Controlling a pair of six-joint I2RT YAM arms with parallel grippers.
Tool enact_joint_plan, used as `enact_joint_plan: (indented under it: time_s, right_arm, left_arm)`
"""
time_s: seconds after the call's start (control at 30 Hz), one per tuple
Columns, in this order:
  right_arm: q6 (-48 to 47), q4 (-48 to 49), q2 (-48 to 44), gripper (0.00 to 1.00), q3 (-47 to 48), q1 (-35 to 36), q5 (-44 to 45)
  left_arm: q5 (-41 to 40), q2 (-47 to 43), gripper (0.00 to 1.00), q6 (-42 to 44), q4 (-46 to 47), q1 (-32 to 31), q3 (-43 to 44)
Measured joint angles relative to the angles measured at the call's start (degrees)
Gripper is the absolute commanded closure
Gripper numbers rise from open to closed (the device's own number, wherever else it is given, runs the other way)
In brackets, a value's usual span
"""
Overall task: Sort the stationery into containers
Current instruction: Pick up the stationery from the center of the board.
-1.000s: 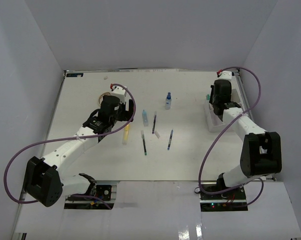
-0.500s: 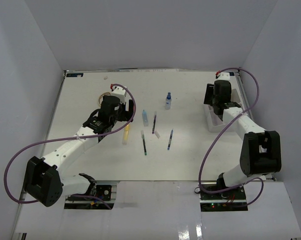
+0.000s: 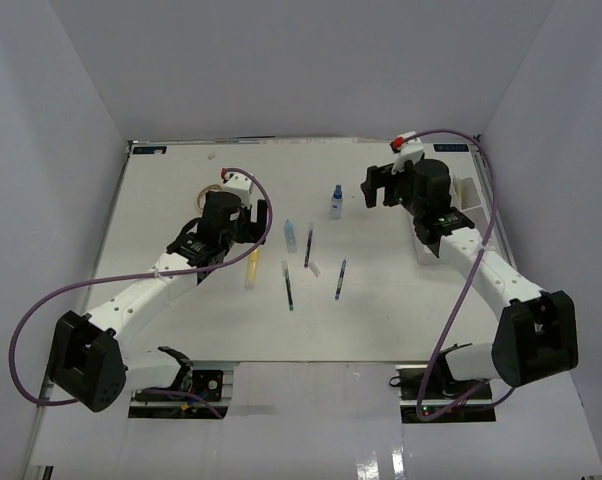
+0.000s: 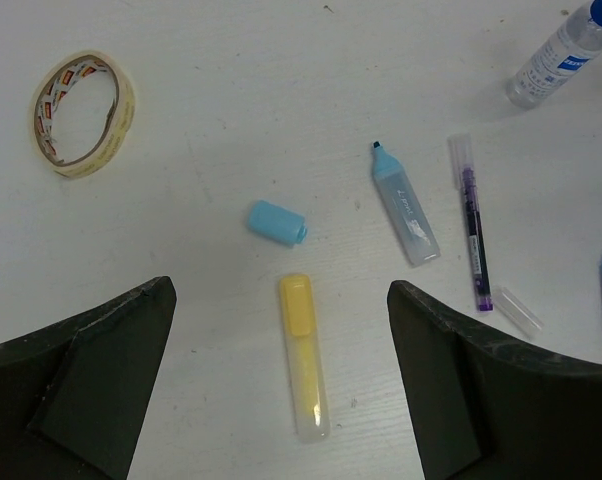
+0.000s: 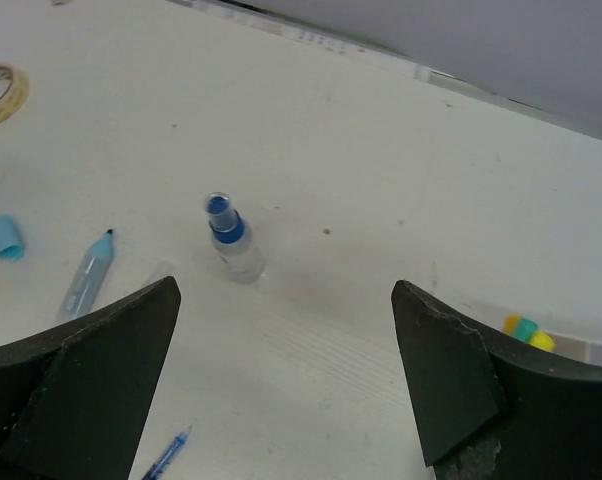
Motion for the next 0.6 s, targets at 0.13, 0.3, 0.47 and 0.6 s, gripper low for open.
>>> enact_joint_plan:
  time_s: [0.13, 0.3, 0.47, 0.6]
  right_arm:
    - [-1.51, 1.14, 6.32, 0.06, 2.95, 3.48, -2.91]
    - [-2.36, 1.44, 15.04, 0.06, 6.99, 5.90, -4.74]
    - [-2.62, 1.86, 21.53, 0.06, 10.38, 7.50, -5.14]
    - [-2.69, 2.29, 25.66, 0.11, 13.07, 7.93, -4.66]
  left_arm:
    - [-0.44, 0.37, 0.02, 0.00, -0.13, 0.00, 0.00]
    - [-0.50, 0.46, 0.02, 0.00, -0.17, 0.00, 0.00]
    - [-0.37, 1.29, 0.02, -0.04, -0.22, 0.00, 0.07]
    - [-0.13, 1.79, 0.02, -0.17, -0.33, 0.00, 0.07]
